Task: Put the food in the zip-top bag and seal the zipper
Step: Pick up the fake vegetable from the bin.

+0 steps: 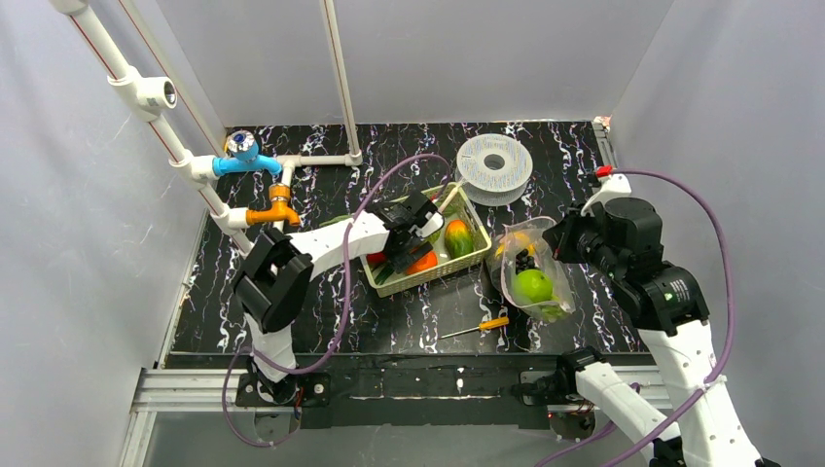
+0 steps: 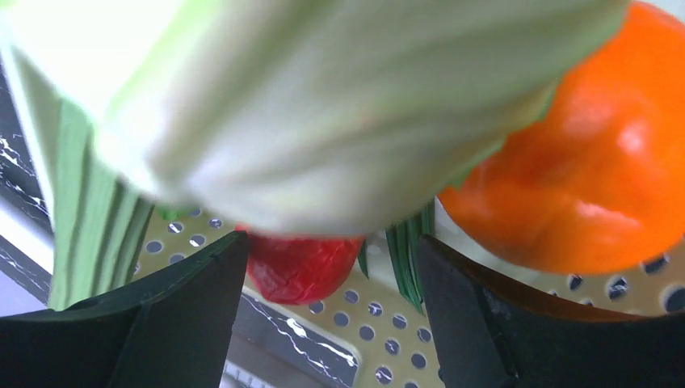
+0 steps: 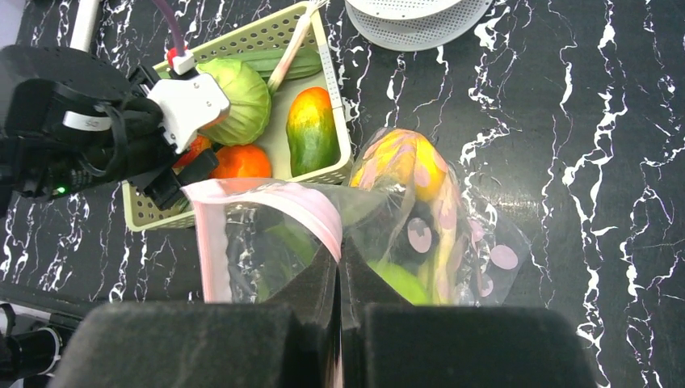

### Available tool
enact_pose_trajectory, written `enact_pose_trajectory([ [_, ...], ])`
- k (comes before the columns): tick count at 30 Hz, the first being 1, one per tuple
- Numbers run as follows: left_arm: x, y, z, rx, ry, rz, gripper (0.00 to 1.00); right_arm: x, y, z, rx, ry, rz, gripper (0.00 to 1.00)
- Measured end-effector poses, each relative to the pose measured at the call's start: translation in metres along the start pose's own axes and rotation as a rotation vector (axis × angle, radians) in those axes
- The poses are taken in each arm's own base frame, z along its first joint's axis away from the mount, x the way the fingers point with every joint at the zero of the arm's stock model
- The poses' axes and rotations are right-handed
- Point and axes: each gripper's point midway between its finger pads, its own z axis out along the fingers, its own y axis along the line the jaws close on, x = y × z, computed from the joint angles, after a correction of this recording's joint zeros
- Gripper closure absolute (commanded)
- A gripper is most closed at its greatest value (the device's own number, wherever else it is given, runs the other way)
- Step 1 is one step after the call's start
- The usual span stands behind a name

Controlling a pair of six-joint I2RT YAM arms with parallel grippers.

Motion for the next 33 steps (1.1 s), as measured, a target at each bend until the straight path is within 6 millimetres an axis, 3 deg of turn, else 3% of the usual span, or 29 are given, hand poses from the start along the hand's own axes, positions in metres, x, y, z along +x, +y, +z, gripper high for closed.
enact_pose_trajectory([
  [6,0.011,0.005,0.02,-0.054,0.069,0.043,0.19,0.003,0.0,0.008,0.007,0.031,0.0,0.99],
  [12,0.012,0.005,0.021,-0.051,0.076,0.043,0.11,0.006,0.002,0.014,0.002,0.061,0.001,0.99],
  [15,0.012,0.005,0.021,-0.048,0.076,0.044,0.12,0.008,0.002,0.015,-0.002,0.075,0.002,0.99],
  [21,0.012,0.004,0.02,-0.038,0.087,0.043,0.32,0.015,0.003,0.016,-0.007,0.113,0.011,0.99],
  [33,0.015,0.0,0.017,-0.007,0.109,0.047,0.69,0.009,0.017,0.009,-0.06,0.121,0.054,0.99],
])
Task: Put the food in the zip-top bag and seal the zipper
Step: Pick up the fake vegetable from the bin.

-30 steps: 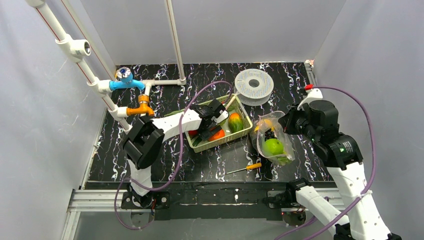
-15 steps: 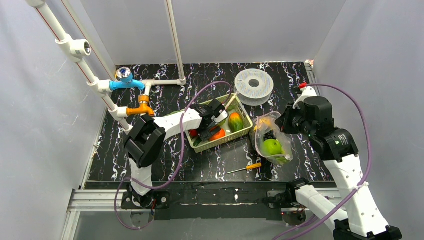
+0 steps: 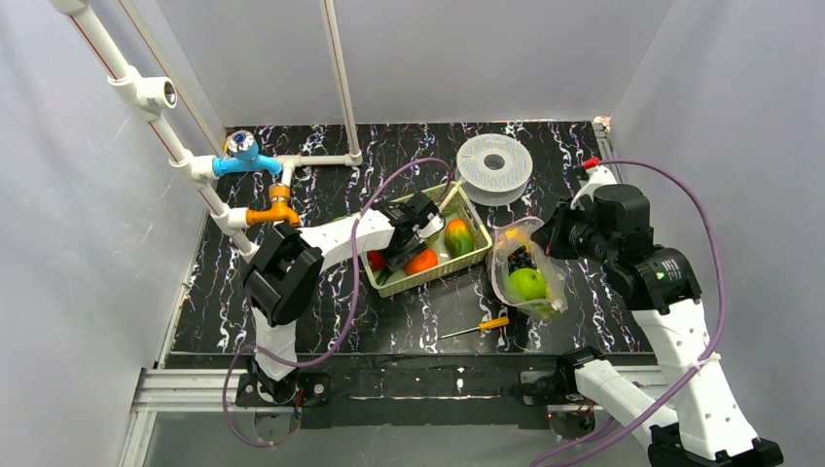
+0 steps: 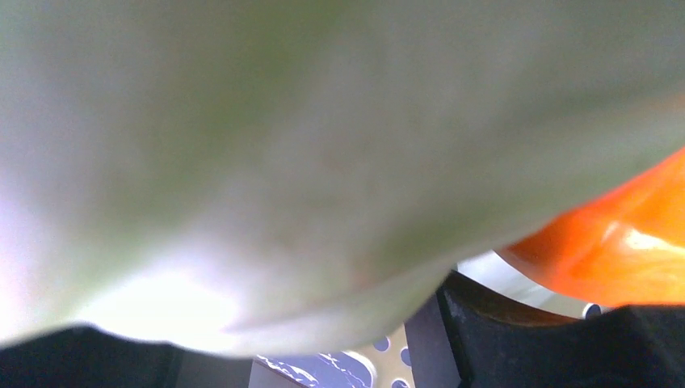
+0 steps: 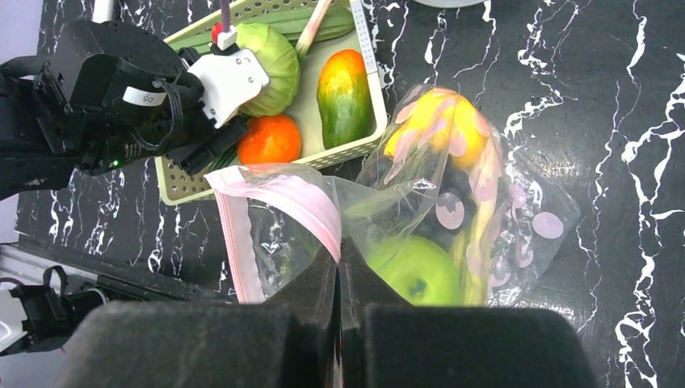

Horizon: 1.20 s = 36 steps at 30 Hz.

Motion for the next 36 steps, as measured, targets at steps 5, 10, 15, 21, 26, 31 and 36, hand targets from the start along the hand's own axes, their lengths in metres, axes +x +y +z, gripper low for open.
enact_pose_trajectory([
  [5,0.002,-0.001,-0.007,0.014,-0.001,-0.006,0.75,0.002,0.001,-0.001,-0.005,0.007,0.012,0.99],
  [10,-0.001,0.003,-0.026,0.024,-0.046,-0.029,0.83,0.002,0.002,-0.002,-0.005,0.005,0.022,0.99],
  [15,-0.011,0.011,-0.053,0.027,-0.153,-0.067,0.92,0.003,0.001,-0.003,-0.005,0.007,0.025,0.99],
  [21,-0.017,0.011,-0.08,0.046,-0.276,-0.092,0.96,0.004,0.003,-0.007,-0.013,0.005,0.025,0.99],
  [26,-0.019,-0.018,-0.111,0.112,-0.437,-0.067,0.98,0.005,0.004,-0.011,-0.021,-0.002,0.023,0.99],
  [31,-0.026,-0.064,-0.169,0.312,-0.68,-0.165,0.97,0.006,0.005,-0.014,-0.032,-0.004,0.021,0.99],
  [36,-0.032,-0.086,-0.225,0.575,-0.921,-0.436,1.0,0.007,0.006,-0.012,-0.037,0.006,0.013,0.99],
])
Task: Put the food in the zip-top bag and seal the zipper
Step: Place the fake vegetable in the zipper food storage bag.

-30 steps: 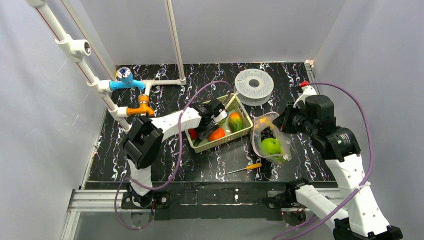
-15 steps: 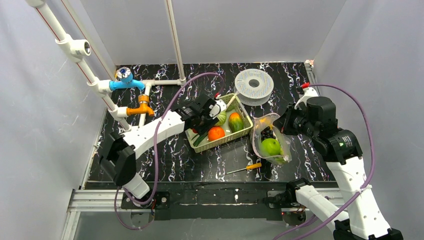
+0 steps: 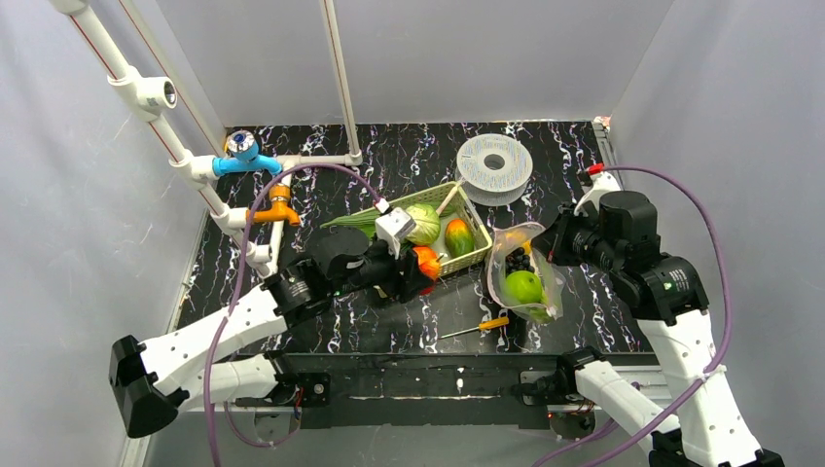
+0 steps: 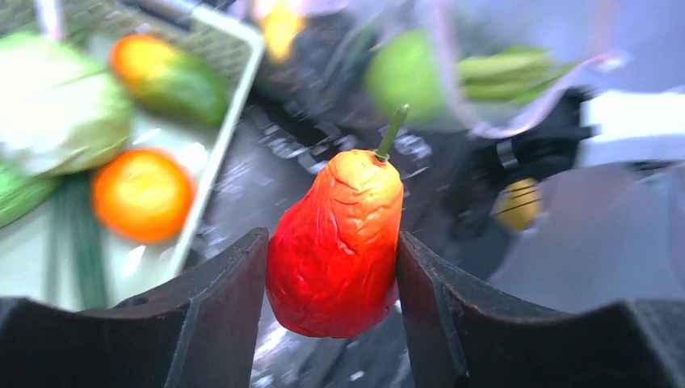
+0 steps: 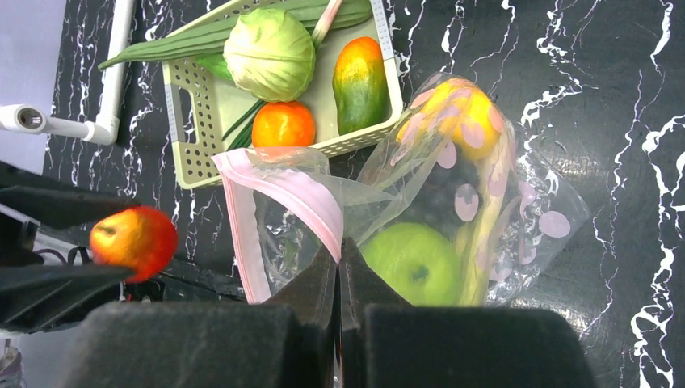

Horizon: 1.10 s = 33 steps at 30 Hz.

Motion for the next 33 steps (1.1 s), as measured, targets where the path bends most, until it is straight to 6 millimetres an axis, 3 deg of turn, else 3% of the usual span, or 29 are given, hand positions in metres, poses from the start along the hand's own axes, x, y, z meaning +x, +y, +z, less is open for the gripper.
enact_pose_trajectory([
  [7,-0.043,-0.106,0.027,0.284,-0.059,-0.08,0.98,0.003,0.001,0.005,-0.012,0.03,-0.012,0.99],
  [11,-0.044,-0.135,0.044,0.335,-0.096,-0.059,0.93,0.004,0.004,0.005,-0.025,0.036,-0.015,0.99],
  [19,-0.04,-0.113,0.092,0.166,-0.149,-0.026,0.91,0.003,0.008,0.002,-0.047,0.035,-0.013,0.99],
  [27,-0.052,-0.105,0.111,0.11,-0.216,0.001,0.83,0.004,0.015,-0.001,-0.081,0.038,-0.001,0.99],
  [33,-0.064,-0.103,0.122,0.081,-0.264,-0.007,0.65,0.003,0.017,-0.002,-0.087,0.035,0.006,0.99],
])
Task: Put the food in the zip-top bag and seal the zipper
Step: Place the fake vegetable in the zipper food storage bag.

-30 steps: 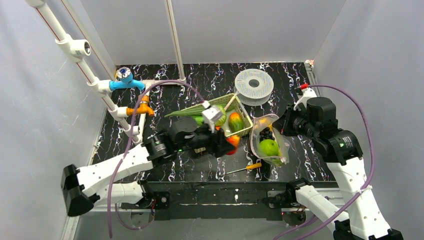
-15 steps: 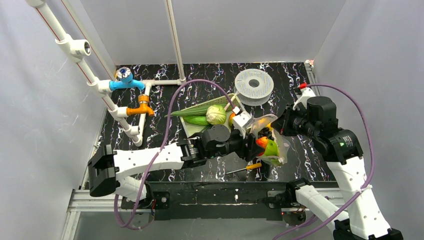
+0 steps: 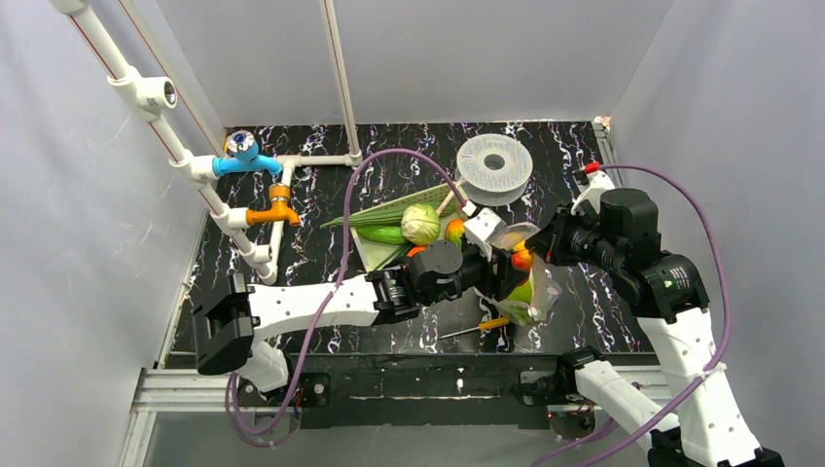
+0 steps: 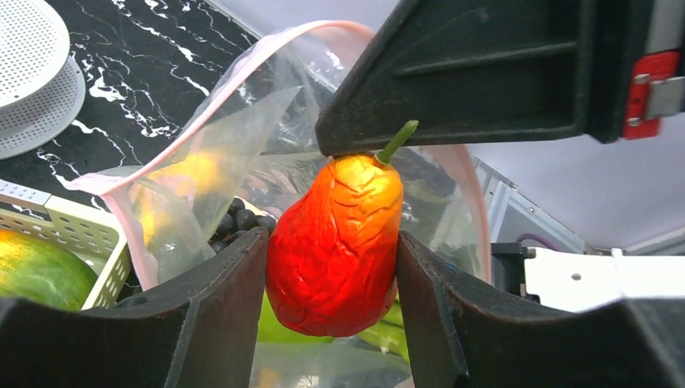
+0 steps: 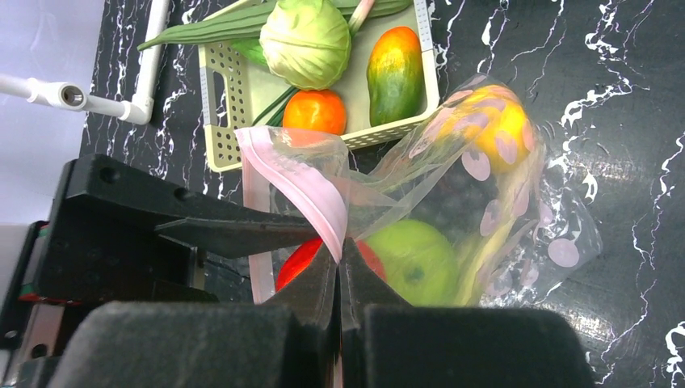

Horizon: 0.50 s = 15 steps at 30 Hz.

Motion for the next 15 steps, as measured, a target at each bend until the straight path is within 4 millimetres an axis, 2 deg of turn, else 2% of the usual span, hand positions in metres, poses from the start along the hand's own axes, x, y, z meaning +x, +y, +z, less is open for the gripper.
enact_pose_trajectory([
  [1,0.001,0.002,0.002,-0.008,-0.001,0.0,0.62,0.0,0.0,0.0,0.0,-0.001,0.0,0.99],
  [5,0.006,0.015,0.007,-0.04,0.007,-0.003,0.34,-0.001,0.0,-0.001,0.002,-0.004,0.003,0.99],
  [7,0.004,0.021,0.008,-0.055,0.007,-0.006,0.26,-0.001,0.0,-0.001,0.002,-0.003,0.005,0.99],
  [10,-0.001,0.023,0.008,-0.056,-0.003,-0.013,0.19,0.0,0.001,-0.003,0.003,0.002,0.007,0.99],
  [15,-0.011,0.02,0.002,-0.041,-0.017,-0.022,0.17,0.001,0.0,-0.004,0.004,0.005,0.007,0.99],
])
